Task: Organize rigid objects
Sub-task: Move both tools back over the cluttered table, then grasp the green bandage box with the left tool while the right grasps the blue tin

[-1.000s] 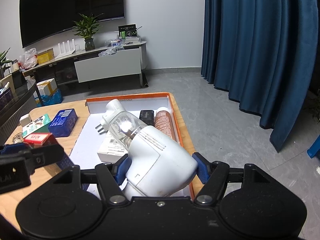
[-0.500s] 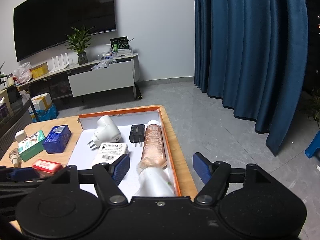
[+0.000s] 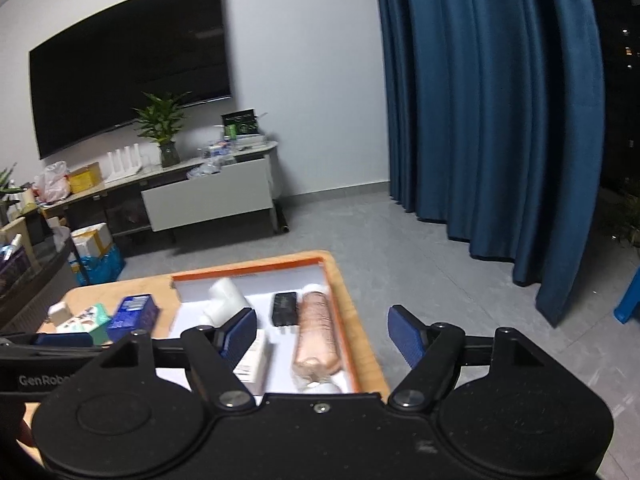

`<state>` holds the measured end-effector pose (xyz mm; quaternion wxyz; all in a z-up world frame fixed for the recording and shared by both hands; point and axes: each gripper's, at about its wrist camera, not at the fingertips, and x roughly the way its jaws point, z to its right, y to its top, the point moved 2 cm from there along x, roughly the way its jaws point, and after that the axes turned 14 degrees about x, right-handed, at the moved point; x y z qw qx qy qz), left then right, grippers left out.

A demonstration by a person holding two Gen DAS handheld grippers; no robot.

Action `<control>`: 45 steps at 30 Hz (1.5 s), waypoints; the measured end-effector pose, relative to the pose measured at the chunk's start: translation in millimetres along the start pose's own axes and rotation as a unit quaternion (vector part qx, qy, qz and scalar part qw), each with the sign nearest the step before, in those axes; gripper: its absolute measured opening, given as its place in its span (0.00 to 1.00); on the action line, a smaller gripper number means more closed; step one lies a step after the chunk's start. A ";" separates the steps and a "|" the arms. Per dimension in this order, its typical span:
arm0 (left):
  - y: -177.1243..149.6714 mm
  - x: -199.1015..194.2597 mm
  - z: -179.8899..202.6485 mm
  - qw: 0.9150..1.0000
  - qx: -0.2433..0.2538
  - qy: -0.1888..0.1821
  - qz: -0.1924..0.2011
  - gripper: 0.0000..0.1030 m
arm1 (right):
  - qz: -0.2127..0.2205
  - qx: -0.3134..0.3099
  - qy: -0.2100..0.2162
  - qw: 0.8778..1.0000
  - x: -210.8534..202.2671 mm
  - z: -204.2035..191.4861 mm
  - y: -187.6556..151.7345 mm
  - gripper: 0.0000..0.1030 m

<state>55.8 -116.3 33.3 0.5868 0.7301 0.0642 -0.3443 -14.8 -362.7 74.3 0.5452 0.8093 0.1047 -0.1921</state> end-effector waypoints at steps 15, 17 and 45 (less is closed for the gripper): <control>-35.4 -40.2 -96.1 0.991 -0.077 0.105 -0.015 0.93 | -0.038 -0.066 0.066 0.995 2.7 -79.5 -16.1 0.87; -40.8 -43.3 -106.2 0.990 -0.086 0.114 -0.017 0.93 | -0.051 -0.071 0.076 0.993 7.8 -91.0 -20.8 0.87; -44.8 41.5 -192.4 0.997 0.048 0.061 -0.026 1.00 | -0.130 -0.127 0.116 0.977 67.4 -151.5 -47.6 0.87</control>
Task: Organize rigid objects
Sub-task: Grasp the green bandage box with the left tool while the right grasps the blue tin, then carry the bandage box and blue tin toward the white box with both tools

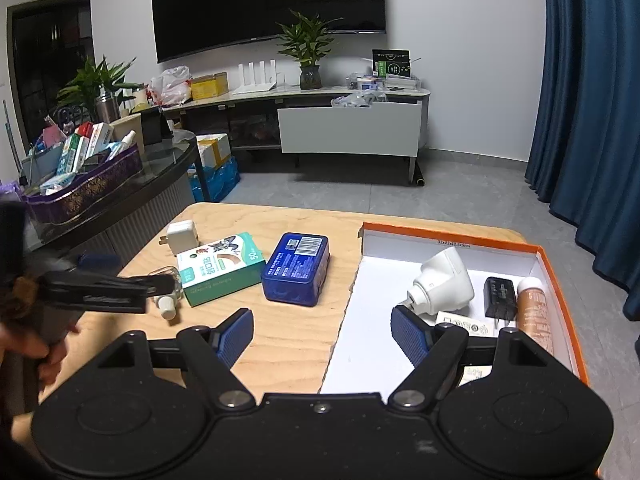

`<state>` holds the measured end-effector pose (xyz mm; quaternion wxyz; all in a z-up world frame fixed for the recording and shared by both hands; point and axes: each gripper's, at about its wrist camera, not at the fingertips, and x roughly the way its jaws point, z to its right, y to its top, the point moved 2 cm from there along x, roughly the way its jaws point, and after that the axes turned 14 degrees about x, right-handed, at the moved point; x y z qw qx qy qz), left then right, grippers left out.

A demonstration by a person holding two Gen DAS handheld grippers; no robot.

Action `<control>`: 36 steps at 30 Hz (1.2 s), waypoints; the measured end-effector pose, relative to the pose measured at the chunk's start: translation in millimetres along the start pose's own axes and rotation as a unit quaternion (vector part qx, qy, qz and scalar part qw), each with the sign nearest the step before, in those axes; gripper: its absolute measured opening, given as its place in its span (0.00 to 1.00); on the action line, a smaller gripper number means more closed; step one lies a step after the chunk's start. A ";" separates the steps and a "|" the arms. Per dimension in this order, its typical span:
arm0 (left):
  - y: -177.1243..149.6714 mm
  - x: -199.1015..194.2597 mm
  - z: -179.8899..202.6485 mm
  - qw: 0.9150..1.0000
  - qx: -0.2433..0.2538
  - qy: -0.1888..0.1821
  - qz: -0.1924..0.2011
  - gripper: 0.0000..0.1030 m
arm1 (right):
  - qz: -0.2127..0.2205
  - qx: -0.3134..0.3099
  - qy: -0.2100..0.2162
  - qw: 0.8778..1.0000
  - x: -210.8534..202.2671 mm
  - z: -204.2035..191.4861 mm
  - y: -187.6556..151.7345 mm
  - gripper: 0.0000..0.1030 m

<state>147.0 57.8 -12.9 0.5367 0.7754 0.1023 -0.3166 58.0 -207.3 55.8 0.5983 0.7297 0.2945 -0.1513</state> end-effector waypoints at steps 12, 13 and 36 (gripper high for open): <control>15.4 84.5 1.8 0.992 0.093 -0.065 -0.052 0.97 | -0.044 0.014 0.004 0.999 51.6 -6.9 19.8 0.87; 15.3 87.3 3.2 0.992 0.090 -0.069 -0.051 0.96 | -0.048 0.014 0.004 0.999 57.0 -8.2 20.9 0.87; 18.4 -7.7 -24.0 0.997 -0.070 0.034 0.012 0.69 | -0.121 0.011 -0.047 0.991 205.0 -44.4 34.7 0.72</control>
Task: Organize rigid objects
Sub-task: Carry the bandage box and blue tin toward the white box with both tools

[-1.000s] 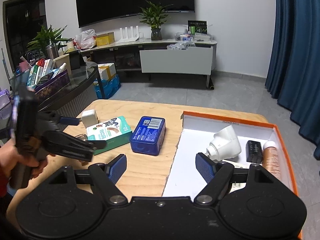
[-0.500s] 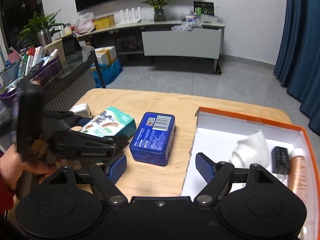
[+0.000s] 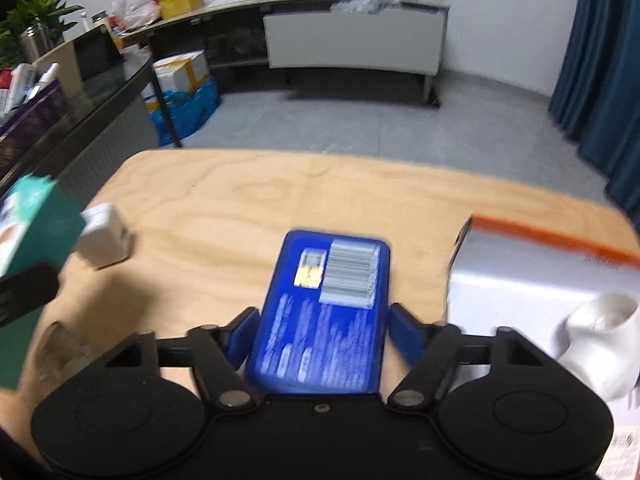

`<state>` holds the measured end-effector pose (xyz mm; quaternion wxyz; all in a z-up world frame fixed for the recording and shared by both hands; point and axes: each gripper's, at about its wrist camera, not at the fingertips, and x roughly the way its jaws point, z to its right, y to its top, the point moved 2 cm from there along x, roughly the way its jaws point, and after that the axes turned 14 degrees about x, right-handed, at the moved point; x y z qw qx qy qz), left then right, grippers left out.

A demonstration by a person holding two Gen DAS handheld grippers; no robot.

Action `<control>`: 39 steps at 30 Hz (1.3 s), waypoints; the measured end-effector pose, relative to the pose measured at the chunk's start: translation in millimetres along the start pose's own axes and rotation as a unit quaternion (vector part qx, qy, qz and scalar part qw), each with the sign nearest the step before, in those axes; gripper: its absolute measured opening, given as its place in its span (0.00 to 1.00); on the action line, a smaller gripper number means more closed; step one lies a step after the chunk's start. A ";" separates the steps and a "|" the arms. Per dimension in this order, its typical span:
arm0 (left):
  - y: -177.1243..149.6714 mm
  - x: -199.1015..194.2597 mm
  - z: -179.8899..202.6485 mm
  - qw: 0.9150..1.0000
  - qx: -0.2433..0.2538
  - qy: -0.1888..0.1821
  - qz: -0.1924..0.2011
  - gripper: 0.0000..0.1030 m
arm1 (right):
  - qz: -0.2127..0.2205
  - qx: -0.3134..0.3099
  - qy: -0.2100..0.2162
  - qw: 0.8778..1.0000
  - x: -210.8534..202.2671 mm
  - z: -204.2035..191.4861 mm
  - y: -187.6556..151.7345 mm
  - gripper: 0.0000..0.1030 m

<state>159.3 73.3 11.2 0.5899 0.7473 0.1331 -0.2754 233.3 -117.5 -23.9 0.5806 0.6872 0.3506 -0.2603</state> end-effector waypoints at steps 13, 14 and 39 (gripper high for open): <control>8.3 -30.2 29.7 0.999 -0.030 -0.018 0.004 0.69 | 0.082 -0.006 0.018 0.996 -115.0 25.2 -17.6 0.72; 10.0 -34.7 34.7 0.999 -0.031 -0.020 0.007 0.69 | 0.090 -0.002 0.018 0.996 -127.9 31.4 -19.7 0.72; 29.8 -74.5 179.4 0.993 0.036 -0.103 0.049 0.69 | 0.188 0.086 -0.055 0.977 -268.2 172.9 -75.2 0.72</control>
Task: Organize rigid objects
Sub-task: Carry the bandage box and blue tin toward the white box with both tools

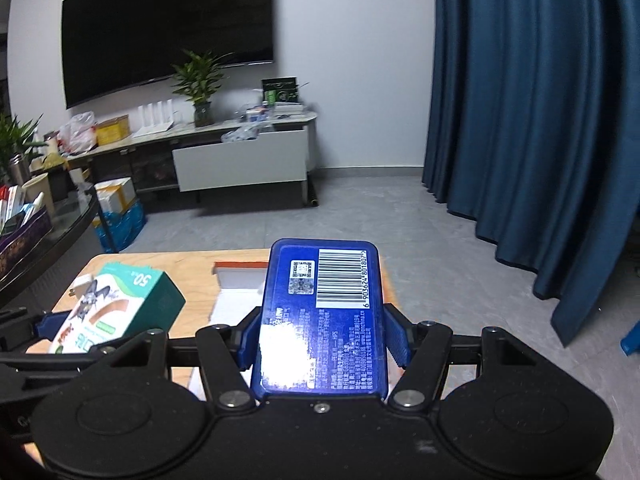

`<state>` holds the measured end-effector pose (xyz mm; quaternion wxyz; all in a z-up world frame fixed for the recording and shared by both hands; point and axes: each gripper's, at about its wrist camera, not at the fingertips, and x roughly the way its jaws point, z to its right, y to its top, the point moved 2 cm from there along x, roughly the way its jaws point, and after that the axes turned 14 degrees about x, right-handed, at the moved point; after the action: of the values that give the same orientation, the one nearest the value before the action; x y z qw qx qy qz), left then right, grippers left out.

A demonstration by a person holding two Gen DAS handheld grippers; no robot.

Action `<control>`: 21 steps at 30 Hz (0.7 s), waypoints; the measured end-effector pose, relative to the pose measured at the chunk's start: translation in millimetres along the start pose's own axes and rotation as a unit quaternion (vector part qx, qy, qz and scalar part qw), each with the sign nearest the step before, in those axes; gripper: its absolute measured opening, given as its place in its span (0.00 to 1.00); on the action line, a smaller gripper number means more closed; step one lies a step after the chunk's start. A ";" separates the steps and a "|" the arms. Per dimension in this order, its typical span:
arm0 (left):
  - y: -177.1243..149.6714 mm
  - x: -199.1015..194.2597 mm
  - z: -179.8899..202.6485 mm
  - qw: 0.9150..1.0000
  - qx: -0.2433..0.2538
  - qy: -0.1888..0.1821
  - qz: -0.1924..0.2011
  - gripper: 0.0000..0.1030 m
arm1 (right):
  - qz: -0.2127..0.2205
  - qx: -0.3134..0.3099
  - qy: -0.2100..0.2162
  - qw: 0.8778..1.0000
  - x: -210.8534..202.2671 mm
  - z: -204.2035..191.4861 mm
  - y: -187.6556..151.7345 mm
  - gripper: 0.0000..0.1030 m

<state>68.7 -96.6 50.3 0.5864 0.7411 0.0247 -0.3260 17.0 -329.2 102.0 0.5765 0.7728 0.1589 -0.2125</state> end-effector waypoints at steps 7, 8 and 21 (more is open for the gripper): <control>0.3 3.5 9.8 1.000 0.011 -0.007 0.001 0.69 | 0.003 0.017 -0.004 1.000 -7.8 21.5 -2.1 0.72; 0.9 4.0 10.6 1.000 0.012 -0.008 0.001 0.69 | 0.004 0.016 -0.004 1.000 -8.8 22.3 -2.7 0.72; -8.8 9.0 20.1 1.000 0.016 -0.008 -0.007 0.69 | -0.004 0.026 0.001 1.000 -4.2 34.5 -9.4 0.72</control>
<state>62.9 -114.8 36.2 0.5721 0.7476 0.0197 -0.3367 3.8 -359.6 88.0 0.5553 0.7870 0.1567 -0.2184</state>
